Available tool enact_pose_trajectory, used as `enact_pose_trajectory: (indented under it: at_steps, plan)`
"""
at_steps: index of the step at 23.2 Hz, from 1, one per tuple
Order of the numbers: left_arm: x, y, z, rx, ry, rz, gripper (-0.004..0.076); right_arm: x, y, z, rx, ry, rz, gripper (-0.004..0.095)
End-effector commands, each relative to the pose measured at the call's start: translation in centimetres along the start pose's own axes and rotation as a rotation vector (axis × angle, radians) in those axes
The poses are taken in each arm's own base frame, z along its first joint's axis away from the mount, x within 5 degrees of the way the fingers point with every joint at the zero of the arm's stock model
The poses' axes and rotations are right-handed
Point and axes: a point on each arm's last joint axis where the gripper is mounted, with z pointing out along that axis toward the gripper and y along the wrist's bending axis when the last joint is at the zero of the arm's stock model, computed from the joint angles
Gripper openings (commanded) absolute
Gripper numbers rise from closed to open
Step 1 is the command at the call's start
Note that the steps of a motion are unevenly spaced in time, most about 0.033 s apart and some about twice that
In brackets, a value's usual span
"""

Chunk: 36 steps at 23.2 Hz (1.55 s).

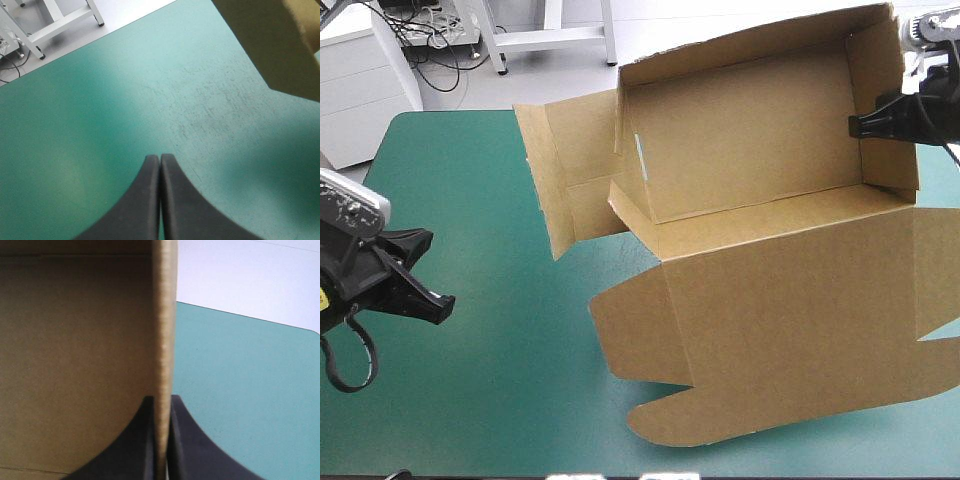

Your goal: Fold the box

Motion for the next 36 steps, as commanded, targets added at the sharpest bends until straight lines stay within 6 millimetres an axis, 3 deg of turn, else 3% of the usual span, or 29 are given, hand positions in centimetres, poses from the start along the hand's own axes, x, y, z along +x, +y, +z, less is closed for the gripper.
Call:
enact_pose_trajectory:
  at_steps: [1, 4, 11, 15, 21, 25, 30, 32, 36]
  plan:
    - [-1.5, -0.2, 0.7, 0.014, -0.075, -0.012, -0.0032, -0.2, 0.8, -3.6, 0.011, -0.081, 0.045, -0.0023]
    - [-2.2, -0.4, 2.1, 0.004, -0.075, -0.007, -0.0032, 0.2, 0.7, -6.2, 0.101, -0.115, 0.015, -0.0023]
    - [-3.2, -0.3, 4.6, -0.057, -0.056, 0.003, -0.0031, 0.7, 1.5, -9.7, 0.126, -0.186, -0.009, -0.0023]
    - [-4.0, -0.5, 7.0, -0.062, -0.045, -0.004, -0.0008, 0.8, 1.7, -10.1, 0.128, -0.195, -0.010, -0.0023]
    - [-3.7, 1.8, 7.6, 0.031, -0.065, -0.100, -0.0002, 0.8, 1.7, -10.1, 0.129, -0.195, -0.020, -0.0023]
    - [-2.0, 5.1, 8.0, 0.152, -0.022, -0.183, -0.0002, 0.8, 1.7, -10.1, 0.129, -0.195, -0.022, -0.0023]
    - [0.6, 7.6, 9.2, 0.304, -0.125, -0.368, -0.0003, 0.8, 1.8, -10.1, 0.112, -0.199, -0.018, -0.0023]
    - [2.9, 8.5, 10.9, 0.328, -0.182, -0.499, -0.0006, 0.7, 2.1, -10.1, 0.078, -0.207, -0.025, -0.0023]
    - [6.1, 7.7, 14.7, 0.456, -0.256, -0.640, 0.0010, 0.6, 2.6, -10.0, 0.026, -0.217, -0.029, -0.0023]
